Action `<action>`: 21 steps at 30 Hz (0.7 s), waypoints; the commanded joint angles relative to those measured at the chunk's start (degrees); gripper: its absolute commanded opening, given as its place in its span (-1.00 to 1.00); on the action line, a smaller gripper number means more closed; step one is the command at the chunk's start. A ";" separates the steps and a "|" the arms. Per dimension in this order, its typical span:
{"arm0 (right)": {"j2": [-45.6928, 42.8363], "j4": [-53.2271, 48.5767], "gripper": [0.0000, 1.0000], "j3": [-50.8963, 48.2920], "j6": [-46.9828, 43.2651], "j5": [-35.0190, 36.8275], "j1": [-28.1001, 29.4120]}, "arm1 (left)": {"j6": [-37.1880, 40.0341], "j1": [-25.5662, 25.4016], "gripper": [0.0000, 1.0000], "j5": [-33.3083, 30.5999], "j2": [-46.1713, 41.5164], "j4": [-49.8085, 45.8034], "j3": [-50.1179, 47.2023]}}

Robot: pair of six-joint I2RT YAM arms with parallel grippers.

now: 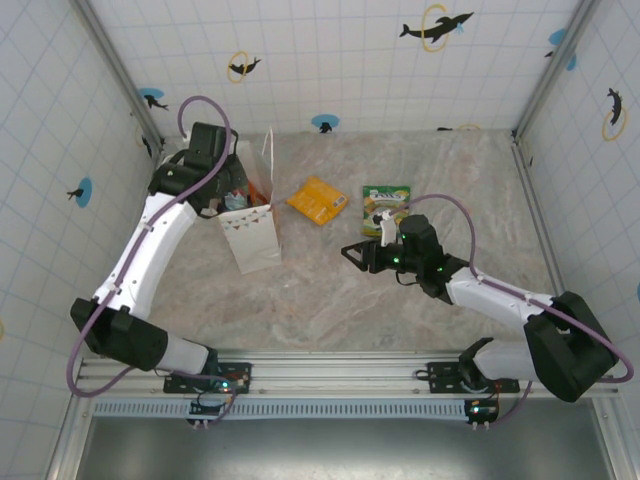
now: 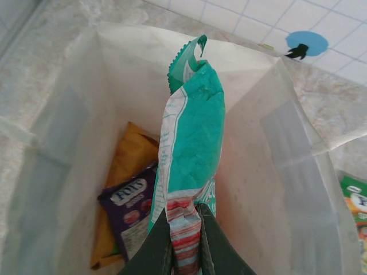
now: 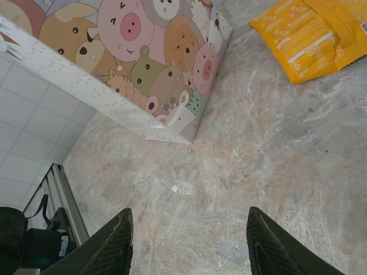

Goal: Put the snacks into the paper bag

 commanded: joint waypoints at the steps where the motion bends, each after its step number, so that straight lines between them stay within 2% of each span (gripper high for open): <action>1: 0.39 -0.28 0.07 2.27 -0.81 0.74 0.47 | -1.87 1.63 -1.00 5.92 -2.73 5.96 -1.95; 5: 0.66 -0.26 0.07 2.28 -0.80 0.84 0.55 | -1.53 2.44 -1.00 5.92 -2.57 6.02 -3.95; 13: 1.36 -0.26 0.07 2.63 -0.69 1.00 0.72 | 1.11 2.50 -1.00 0.90 -1.08 2.99 -4.50; 21: 1.49 -0.88 0.06 2.80 -0.69 0.92 0.90 | 0.25 2.61 -0.98 6.28 -0.85 6.61 -8.19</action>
